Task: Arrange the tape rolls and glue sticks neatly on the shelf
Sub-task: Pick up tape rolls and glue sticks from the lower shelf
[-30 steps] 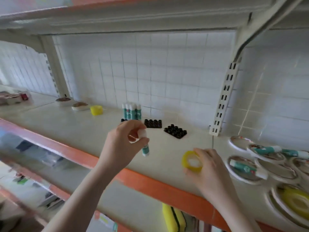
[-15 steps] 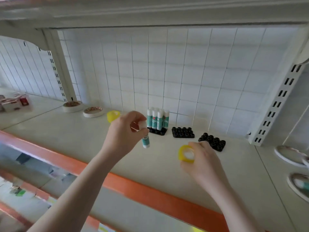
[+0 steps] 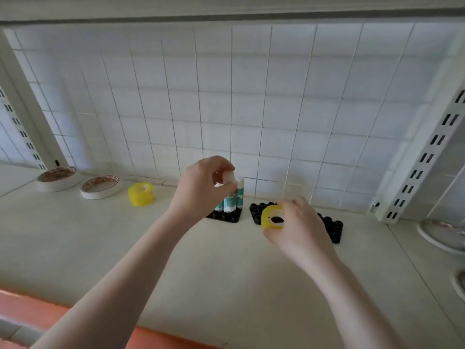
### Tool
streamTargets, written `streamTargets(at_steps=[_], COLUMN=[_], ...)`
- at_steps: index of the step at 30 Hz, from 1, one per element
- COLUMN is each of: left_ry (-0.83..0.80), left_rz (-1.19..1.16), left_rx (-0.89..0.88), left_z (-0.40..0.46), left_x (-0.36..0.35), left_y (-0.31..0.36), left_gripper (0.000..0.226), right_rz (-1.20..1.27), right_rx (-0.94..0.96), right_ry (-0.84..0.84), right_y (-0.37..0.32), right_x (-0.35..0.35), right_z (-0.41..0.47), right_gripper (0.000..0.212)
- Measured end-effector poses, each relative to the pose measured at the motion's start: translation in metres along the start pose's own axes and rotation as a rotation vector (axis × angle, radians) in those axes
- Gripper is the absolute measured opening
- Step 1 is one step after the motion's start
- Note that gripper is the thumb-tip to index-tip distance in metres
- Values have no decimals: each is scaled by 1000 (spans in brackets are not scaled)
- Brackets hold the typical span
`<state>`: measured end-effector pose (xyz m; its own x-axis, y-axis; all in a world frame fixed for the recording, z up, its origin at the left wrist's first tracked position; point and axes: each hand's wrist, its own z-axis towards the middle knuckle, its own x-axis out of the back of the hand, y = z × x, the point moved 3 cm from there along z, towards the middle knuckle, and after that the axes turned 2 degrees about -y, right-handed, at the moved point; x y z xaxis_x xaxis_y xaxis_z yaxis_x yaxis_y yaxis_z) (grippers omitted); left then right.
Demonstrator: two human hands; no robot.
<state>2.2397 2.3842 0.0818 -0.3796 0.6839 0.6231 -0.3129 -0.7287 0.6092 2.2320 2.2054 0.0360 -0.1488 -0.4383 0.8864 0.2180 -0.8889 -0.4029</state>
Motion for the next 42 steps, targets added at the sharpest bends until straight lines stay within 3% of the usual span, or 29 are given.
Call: streamTargets(at_steps=[8,28,37,42], left_ry=[-121,-93,17,51], left_rz=[67,202,317,337], left_rx=[-87,-281,-451,-506], left_z=[26,34,26,23], left_x=[-13,-49,-56,-58], left_y=[-13,-47,-50,-52], left_gripper=[20,25,12,25], right_rz=[9,17,26,19], right_rx=[-96,-128,-131,-130], right_ry=[57,111,130,125], right_y=[10,20,22,22], right_x=[-16,-17,-18,-20], right_z=[9,8,7,8], right_gripper=[47,52,53,52])
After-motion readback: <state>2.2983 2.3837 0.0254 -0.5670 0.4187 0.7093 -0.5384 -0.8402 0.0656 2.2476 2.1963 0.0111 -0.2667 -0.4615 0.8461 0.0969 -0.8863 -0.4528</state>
